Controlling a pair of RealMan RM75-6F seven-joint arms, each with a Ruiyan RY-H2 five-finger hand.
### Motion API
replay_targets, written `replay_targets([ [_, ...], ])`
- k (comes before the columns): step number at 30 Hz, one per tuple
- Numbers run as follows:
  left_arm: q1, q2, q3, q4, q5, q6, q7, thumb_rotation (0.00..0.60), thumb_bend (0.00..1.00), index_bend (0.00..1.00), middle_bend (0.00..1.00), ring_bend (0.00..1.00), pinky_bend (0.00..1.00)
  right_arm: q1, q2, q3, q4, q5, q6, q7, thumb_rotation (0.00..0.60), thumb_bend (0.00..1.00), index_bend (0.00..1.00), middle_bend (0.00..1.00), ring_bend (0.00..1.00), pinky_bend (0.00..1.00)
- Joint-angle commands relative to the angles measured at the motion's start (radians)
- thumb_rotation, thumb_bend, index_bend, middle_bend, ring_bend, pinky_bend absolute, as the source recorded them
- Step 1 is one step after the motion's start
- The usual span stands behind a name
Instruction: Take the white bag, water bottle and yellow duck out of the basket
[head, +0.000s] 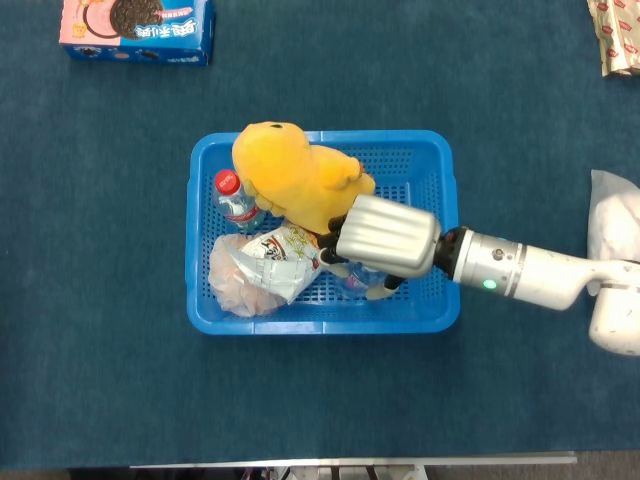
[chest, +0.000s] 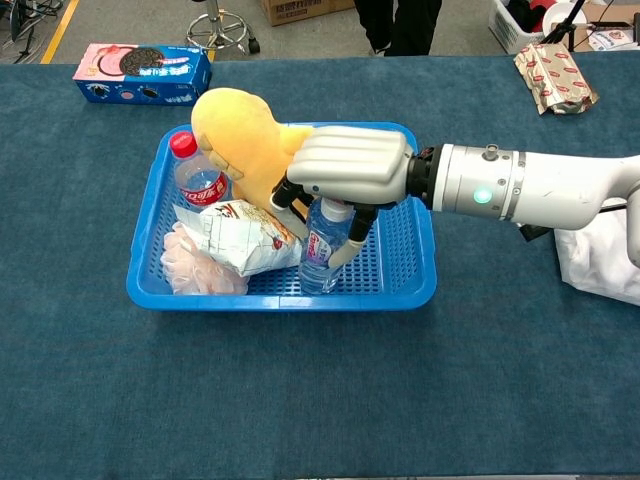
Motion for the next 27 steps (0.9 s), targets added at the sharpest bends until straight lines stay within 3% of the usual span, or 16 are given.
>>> replay_targets([
  [1,0.0,0.0,0.0,0.001,-0.001,-0.002,0.0,0.6,0.17,0.49,0.34,0.25,0.46,-0.002,0.004,0.005,-0.003,0.005,0.006,-0.001,0.6,0.01,0.69,0.61,0.56,0.85],
  [13,-0.004,0.001,-0.003,-0.005,0.001,-0.007,0.009,0.6,0.17,0.49,0.34,0.25,0.46,-0.016,0.06,0.045,-0.049,0.02,0.061,-0.031,0.6,0.02,0.69,0.61,0.57,0.85],
  [27,-0.025,-0.002,-0.01,-0.035,0.008,-0.023,0.056,0.6,0.17,0.49,0.34,0.25,0.46,-0.082,0.289,0.101,-0.267,0.048,0.144,-0.171,0.6,0.02,0.7,0.61,0.57,0.86],
])
